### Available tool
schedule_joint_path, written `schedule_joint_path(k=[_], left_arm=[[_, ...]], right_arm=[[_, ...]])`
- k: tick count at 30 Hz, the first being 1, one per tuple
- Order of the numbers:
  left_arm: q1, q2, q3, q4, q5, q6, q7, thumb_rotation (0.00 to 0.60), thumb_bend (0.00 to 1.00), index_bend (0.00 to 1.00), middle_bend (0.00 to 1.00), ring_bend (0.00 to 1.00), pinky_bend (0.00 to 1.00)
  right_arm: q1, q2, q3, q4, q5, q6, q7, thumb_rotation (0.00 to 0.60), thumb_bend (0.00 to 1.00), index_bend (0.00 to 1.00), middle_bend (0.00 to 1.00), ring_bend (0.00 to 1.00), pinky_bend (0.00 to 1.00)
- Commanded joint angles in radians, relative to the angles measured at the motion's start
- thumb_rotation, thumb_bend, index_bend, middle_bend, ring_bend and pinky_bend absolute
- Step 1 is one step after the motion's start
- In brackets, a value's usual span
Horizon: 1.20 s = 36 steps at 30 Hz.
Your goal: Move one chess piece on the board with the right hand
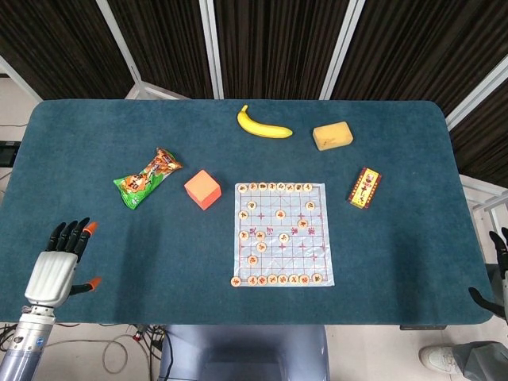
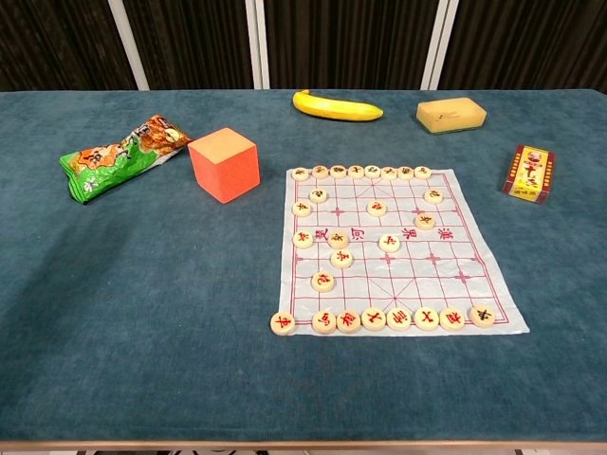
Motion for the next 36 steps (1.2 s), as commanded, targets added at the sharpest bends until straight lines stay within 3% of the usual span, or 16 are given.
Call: schedule_joint_path(k=[1,6,12,14,17,22,26,30,34,36], left_arm=[[0.000,0.001,-0.001,-0.003,-0.002,0.001,-0.002,0.600,0.00,0.00,0.00,0.00,0.00],[0.000,0.000,-0.002,-0.006,-0.007,-0.003,-0.003,0.600,0.00,0.00,0.00,0.00,0.00],[-0.001,0.001,-0.005,-0.009,-0.014,-0.004,-0.007,0.600,0.00,0.00,0.00,0.00,0.00],[-0.001,0.001,-0.006,-0.009,-0.017,-0.006,-0.008,0.600,0.00,0.00,0.00,0.00,0.00],[-0.003,0.000,-0.010,-0.010,-0.022,-0.008,-0.010,0.600,0.00,0.00,0.00,0.00,0.00],[-0.005,-0.001,-0.012,-0.010,-0.028,-0.012,-0.012,0.600,0.00,0.00,0.00,0.00,0.00],[-0.006,-0.001,-0.013,-0.010,-0.031,-0.015,-0.012,0.600,0.00,0.00,0.00,0.00,0.00],[-0.009,-0.001,-0.013,-0.011,-0.036,-0.021,-0.015,0.600,0.00,0.00,0.00,0.00,0.00],[-0.010,0.000,-0.015,-0.012,-0.042,-0.024,-0.022,0.600,0.00,0.00,0.00,0.00,0.00],[-0.011,0.001,-0.017,-0.014,-0.047,-0.028,-0.027,0.600,0.00,0.00,0.00,0.00,0.00]], right_arm=[[0.014,0.012,0.007,-0.019,0.004,-0.018,-0.009,0.600,0.25,0.00,0.00,0.00,0.00],[0.062,0.032,0.035,-0.064,0.013,-0.072,-0.039,0.600,0.25,0.00,0.00,0.00,0.00],[0.186,0.055,0.098,-0.172,0.071,-0.213,-0.129,0.600,0.25,0.00,0.00,0.00,0.00],[0.230,0.049,0.117,-0.187,0.082,-0.253,-0.175,0.600,0.25,0.00,0.01,0.04,0.00],[0.317,0.023,0.160,-0.211,0.146,-0.332,-0.247,0.600,0.25,0.00,0.13,0.17,0.01],[0.451,-0.038,0.215,-0.212,0.289,-0.437,-0.372,0.600,0.25,0.00,0.36,0.39,0.26],[0.547,-0.120,0.224,-0.187,0.407,-0.494,-0.468,0.600,0.25,0.00,0.40,0.43,0.32],[0.622,-0.214,0.215,-0.145,0.504,-0.512,-0.547,0.600,0.25,0.01,0.59,0.62,0.47],[0.668,-0.286,0.200,-0.110,0.553,-0.517,-0.594,0.600,0.25,0.17,0.92,0.94,0.75],[0.690,-0.326,0.190,-0.089,0.583,-0.520,-0.616,0.600,0.24,0.25,0.99,0.99,0.83]])
